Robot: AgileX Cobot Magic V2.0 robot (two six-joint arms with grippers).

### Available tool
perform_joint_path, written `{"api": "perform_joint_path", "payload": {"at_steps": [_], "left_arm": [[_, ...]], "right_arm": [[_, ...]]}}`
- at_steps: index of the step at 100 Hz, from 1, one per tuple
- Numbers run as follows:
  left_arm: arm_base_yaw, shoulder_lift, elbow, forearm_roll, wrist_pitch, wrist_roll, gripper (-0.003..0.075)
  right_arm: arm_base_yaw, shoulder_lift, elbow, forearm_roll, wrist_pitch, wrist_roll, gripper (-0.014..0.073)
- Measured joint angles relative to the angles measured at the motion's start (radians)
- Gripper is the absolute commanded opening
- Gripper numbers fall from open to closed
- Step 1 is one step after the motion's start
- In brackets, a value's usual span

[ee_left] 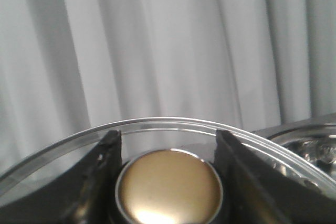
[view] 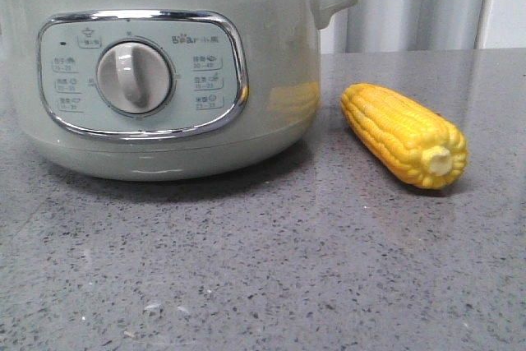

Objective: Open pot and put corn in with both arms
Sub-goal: 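Set the glass lid on the table beside the pot, release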

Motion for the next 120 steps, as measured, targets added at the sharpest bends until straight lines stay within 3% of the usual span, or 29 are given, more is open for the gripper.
{"api": "perform_joint_path", "payload": {"at_steps": [17,41,65,85,120], "left_arm": [[0.065,-0.029,0.152,-0.052,-0.076,0.000,-0.0020],[0.069,-0.017,0.337,-0.066,-0.278,-0.010,-0.0020],[0.069,0.116,0.371,-0.069,-0.322,-0.022,-0.0020],[0.069,0.247,0.372,-0.069,-0.401,-0.025,-0.0020],[0.071,0.392,0.372,0.094,-0.504,-0.159,-0.0010]], "right_arm": [[0.000,0.000,0.000,0.000,0.002,0.000,-0.0074],[0.000,0.000,0.000,0.000,0.002,0.000,-0.0074],[0.012,0.000,-0.004,0.033,0.006,0.000,-0.0074],[0.107,0.037,-0.073,0.039,0.046,0.000,-0.0069],[0.305,0.267,-0.243,0.041,0.118,0.000,0.0116]]}}
